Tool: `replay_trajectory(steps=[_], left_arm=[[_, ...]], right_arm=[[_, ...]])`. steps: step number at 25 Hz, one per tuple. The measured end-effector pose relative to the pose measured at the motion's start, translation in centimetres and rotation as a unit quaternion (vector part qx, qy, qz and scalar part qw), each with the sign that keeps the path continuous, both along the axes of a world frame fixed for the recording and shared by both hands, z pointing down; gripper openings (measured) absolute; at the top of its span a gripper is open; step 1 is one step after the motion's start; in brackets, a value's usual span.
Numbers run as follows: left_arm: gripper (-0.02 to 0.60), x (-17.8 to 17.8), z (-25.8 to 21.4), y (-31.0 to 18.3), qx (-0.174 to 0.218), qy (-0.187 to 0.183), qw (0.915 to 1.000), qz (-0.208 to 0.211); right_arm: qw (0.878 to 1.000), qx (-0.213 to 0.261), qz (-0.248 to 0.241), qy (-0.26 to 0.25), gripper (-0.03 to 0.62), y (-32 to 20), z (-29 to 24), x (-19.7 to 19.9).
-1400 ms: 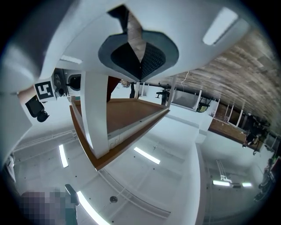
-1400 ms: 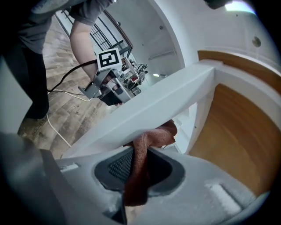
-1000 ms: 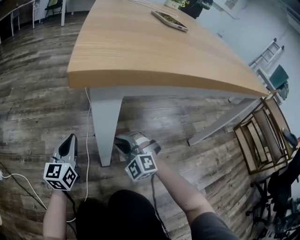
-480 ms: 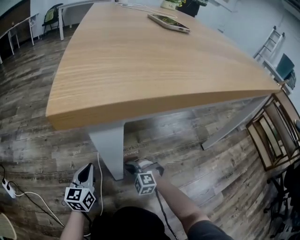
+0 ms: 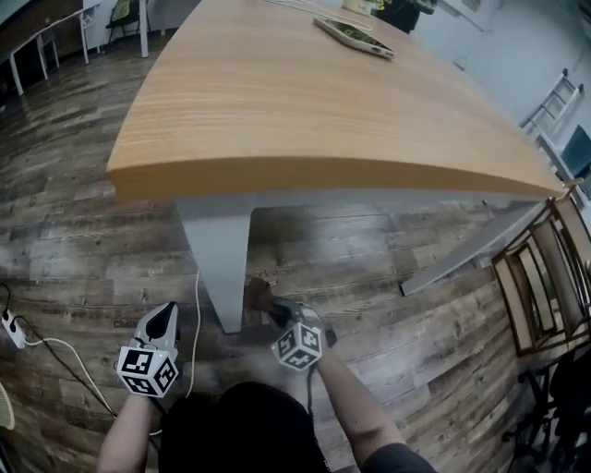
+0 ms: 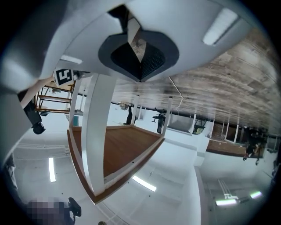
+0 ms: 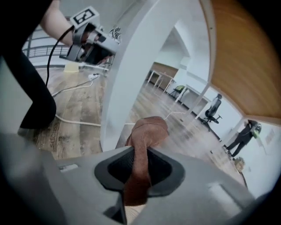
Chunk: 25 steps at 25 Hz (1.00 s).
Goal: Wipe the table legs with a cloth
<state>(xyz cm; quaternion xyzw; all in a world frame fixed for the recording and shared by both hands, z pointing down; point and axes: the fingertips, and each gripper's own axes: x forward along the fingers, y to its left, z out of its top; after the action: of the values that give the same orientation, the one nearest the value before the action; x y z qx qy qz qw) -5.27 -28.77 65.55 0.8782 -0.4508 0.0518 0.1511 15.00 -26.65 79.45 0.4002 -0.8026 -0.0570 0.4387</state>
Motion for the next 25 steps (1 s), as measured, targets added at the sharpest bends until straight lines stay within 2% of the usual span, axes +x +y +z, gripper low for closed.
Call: replay_trajectory(steps=[2, 6, 9, 12, 16, 20, 23, 25], left_arm=[[0.019, -0.9, -2.6, 0.1, 0.032, 0.0, 0.9993, -0.016], [0.018, -3.2, -7.6, 0.8, 0.091, 0.007, 0.9947, -0.048], [0.018, -4.3, -10.3, 1.4, 0.11, 0.023, 0.9917, -0.061], [0.018, -4.9, -11.5, 3.3, 0.117, 0.032, 0.9911, -0.055], [0.018, -6.1, -11.7, 6.5, 0.127, 0.041, 0.9894, -0.056], [0.019, -8.8, -10.6, 8.9, 0.108, 0.046, 0.9899, -0.08], [0.018, -10.2, -11.1, 10.1, 0.11, 0.03, 0.99, -0.083], [0.018, -11.2, -12.5, 9.5, 0.116, 0.036, 0.9883, -0.092]], right_arm=[[0.998, 0.046, 0.01, -0.037, 0.066, -0.2, -4.5, 1.2], [0.986, 0.132, -0.012, -0.101, 0.066, 0.8, -13.4, 0.9], [0.976, 0.174, -0.021, -0.128, 0.066, 2.3, -19.1, -0.2], [0.968, 0.2, -0.039, -0.147, 0.066, 4.9, -23.9, -2.3], [0.957, 0.215, -0.063, -0.184, 0.066, 8.3, -27.2, -4.7], [0.962, 0.197, -0.075, -0.173, 0.066, 9.8, -26.4, -7.4], [0.959, 0.193, -0.095, -0.183, 0.066, 9.9, -26.2, -9.6], [0.956, 0.198, -0.112, -0.185, 0.066, 9.5, -26.7, -11.0]])
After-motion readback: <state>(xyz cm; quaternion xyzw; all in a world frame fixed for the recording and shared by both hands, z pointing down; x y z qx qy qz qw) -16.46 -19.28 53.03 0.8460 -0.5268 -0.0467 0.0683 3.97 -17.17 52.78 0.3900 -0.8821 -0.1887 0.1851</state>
